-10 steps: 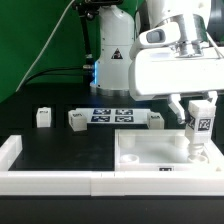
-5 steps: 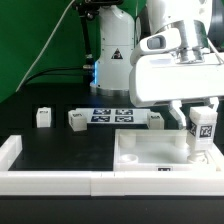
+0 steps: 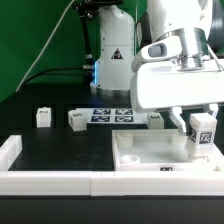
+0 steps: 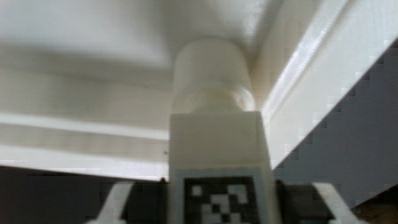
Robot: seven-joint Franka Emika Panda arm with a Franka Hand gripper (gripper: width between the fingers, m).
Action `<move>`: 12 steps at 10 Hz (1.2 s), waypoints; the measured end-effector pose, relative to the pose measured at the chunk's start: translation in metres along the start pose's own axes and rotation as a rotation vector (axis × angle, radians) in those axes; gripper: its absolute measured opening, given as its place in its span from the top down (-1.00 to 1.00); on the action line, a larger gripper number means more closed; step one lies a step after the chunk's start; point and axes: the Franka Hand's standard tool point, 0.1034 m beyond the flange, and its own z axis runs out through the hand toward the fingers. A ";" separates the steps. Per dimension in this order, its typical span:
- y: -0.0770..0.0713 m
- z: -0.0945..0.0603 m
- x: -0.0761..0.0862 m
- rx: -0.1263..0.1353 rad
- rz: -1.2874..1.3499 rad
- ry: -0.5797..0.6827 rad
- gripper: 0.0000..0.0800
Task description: Assemble one leg
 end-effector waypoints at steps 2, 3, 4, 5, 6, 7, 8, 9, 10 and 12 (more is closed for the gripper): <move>0.001 0.001 0.000 -0.003 -0.001 0.016 0.27; 0.001 0.001 0.001 -0.003 -0.004 0.015 0.27; 0.001 0.002 0.001 -0.002 -0.003 0.007 0.27; 0.001 0.003 -0.002 0.000 -0.003 -0.004 0.27; 0.001 0.003 -0.002 0.000 -0.003 -0.004 -0.15; 0.001 0.003 -0.002 0.000 -0.003 -0.004 -0.53; 0.001 0.003 -0.002 0.000 -0.003 -0.005 -0.53; 0.001 0.003 -0.002 0.000 -0.003 -0.005 -0.59; 0.001 0.003 -0.002 0.000 -0.003 -0.005 -0.59; 0.000 -0.007 0.007 0.001 0.008 -0.015 -0.62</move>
Offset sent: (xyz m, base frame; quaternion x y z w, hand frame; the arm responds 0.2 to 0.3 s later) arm 0.0000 0.0000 0.0000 0.0000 0.0000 0.0000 1.0000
